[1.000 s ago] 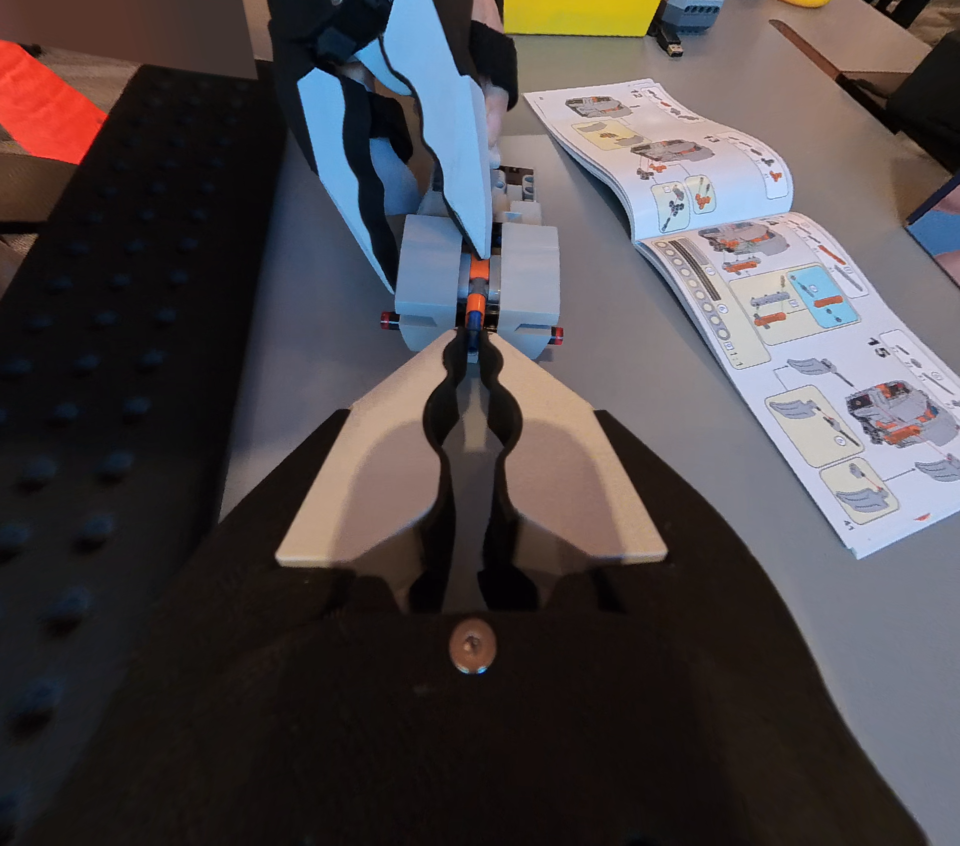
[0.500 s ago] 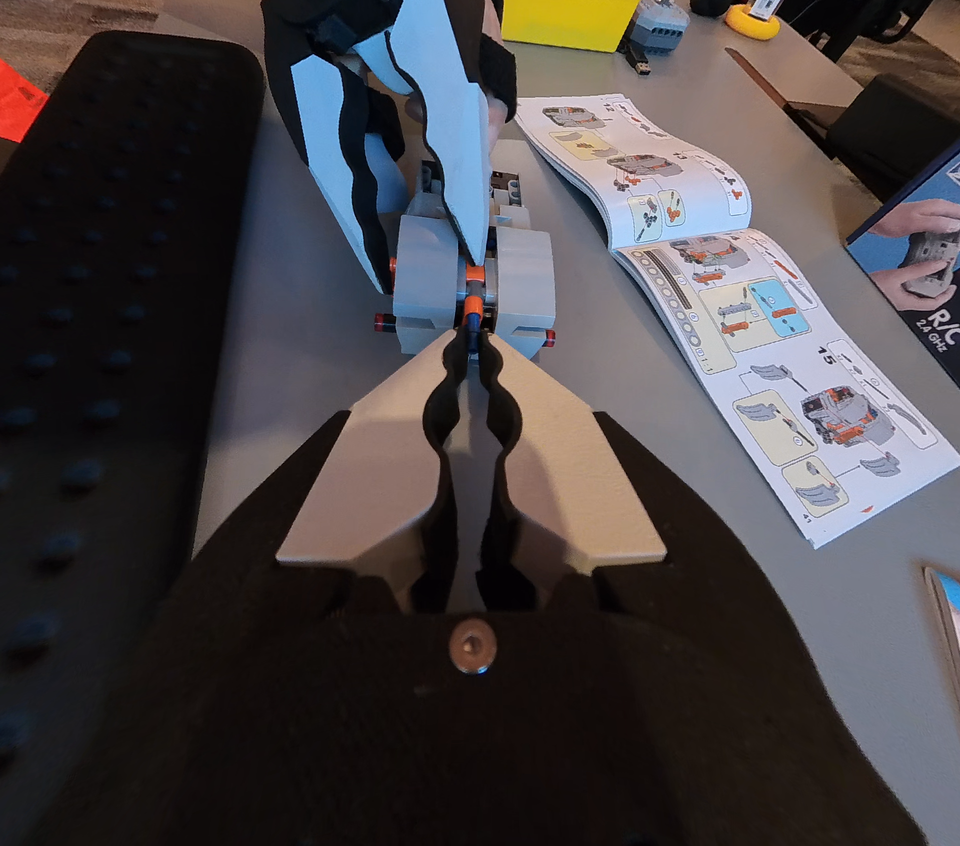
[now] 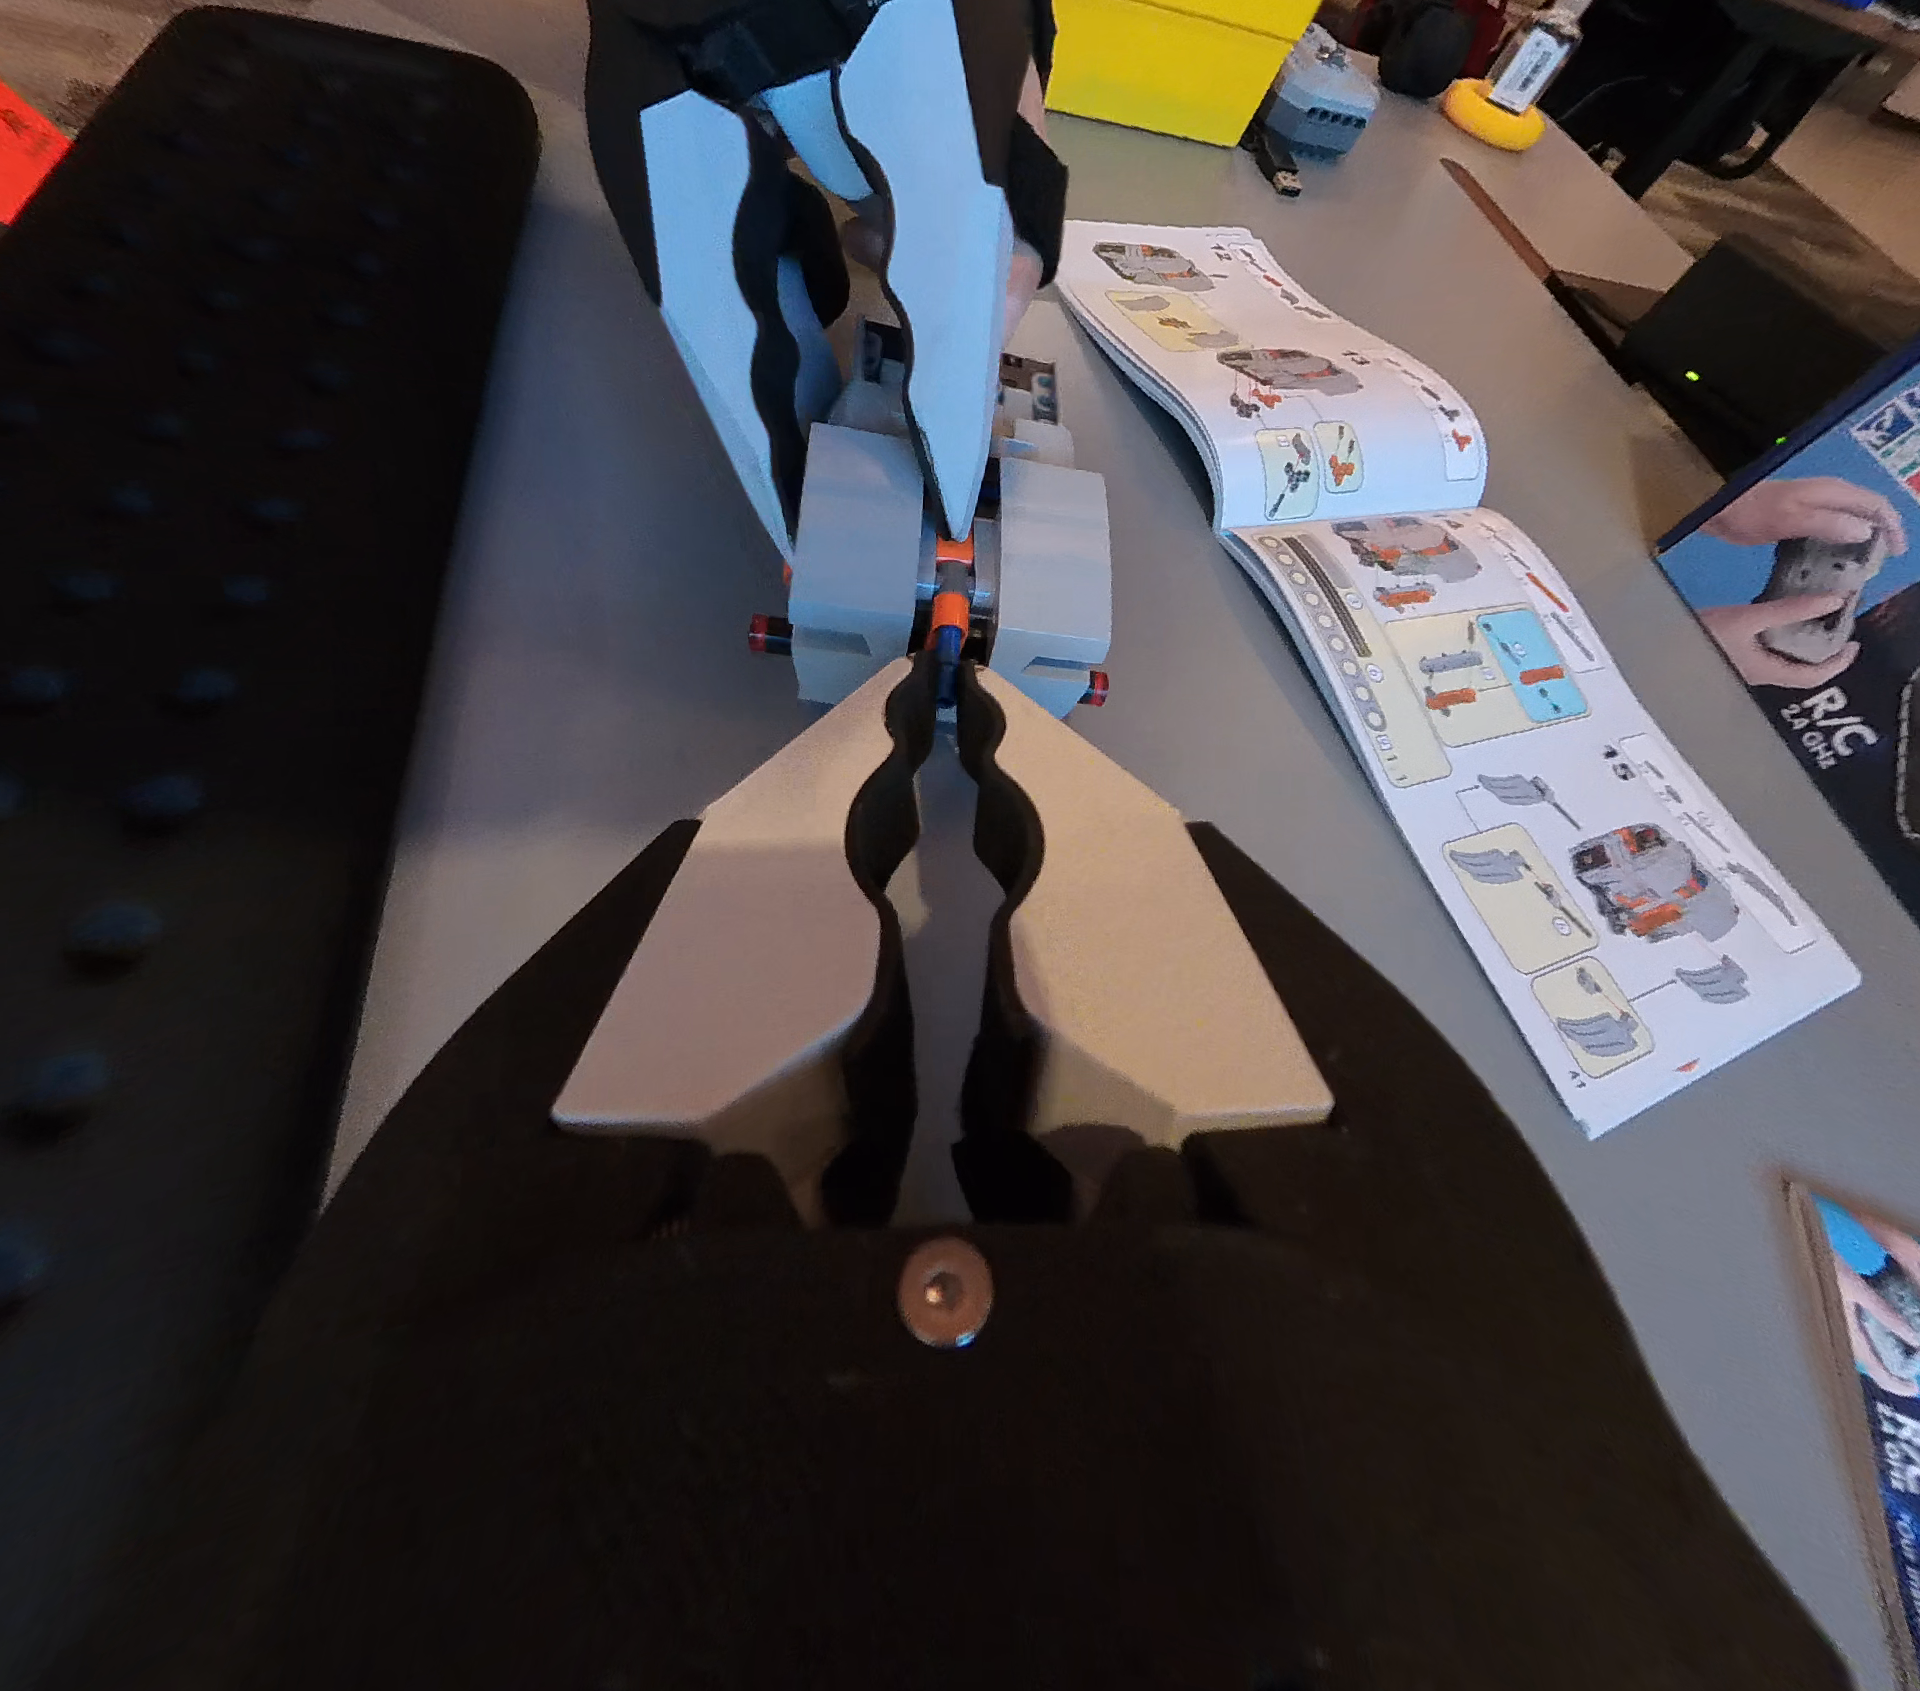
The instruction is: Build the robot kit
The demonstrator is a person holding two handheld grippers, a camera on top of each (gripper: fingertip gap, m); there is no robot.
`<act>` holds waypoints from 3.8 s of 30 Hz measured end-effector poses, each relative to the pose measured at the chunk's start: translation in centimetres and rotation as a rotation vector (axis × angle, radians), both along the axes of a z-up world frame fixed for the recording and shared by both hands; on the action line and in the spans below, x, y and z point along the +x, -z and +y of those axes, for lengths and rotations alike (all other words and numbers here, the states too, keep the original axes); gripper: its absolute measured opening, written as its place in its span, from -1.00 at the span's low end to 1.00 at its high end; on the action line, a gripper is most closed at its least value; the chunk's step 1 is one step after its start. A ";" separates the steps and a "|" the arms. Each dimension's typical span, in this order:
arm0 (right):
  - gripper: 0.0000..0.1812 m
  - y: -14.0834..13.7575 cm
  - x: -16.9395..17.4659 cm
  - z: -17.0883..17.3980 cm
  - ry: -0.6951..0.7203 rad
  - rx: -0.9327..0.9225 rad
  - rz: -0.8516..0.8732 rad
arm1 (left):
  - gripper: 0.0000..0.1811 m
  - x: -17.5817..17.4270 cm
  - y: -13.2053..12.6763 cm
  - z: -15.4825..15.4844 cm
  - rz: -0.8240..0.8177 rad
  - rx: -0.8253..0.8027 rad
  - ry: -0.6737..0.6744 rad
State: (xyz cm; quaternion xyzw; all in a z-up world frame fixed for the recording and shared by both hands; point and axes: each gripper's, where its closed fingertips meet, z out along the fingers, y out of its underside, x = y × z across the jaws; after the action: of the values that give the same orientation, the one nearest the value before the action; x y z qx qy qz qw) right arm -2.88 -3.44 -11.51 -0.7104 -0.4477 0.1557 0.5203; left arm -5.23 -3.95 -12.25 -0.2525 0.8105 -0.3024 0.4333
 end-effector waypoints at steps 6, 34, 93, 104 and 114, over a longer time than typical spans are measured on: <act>-0.98 0.1 0.1 0.3 0.008 -0.049 0.028 | -0.69 0.0 -0.2 0.2 0.024 -0.029 -0.032; -0.97 0.1 0.0 0.1 -0.014 -0.064 0.055 | -0.24 0.2 -2.4 2.1 0.217 -0.312 -0.150; -1.00 0.9 -0.9 0.1 -0.832 0.373 -1.061 | -0.23 -2.0 -0.9 3.6 0.120 -0.490 -0.136; -0.62 0.8 -0.6 0.3 -0.716 0.183 -0.908 | -0.24 -3.2 -2.4 5.3 0.097 -0.541 -0.170; -0.76 1.0 -3.3 0.1 -0.723 0.086 -0.563 | 0.16 -5.0 -1.8 7.0 0.169 -0.538 -0.417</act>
State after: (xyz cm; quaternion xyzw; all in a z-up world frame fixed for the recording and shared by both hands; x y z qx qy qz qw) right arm -6.13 -3.32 -12.51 -0.5011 -0.7967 0.1093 0.3198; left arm -10.23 3.03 -10.43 -0.5421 0.6657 -0.3882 0.3350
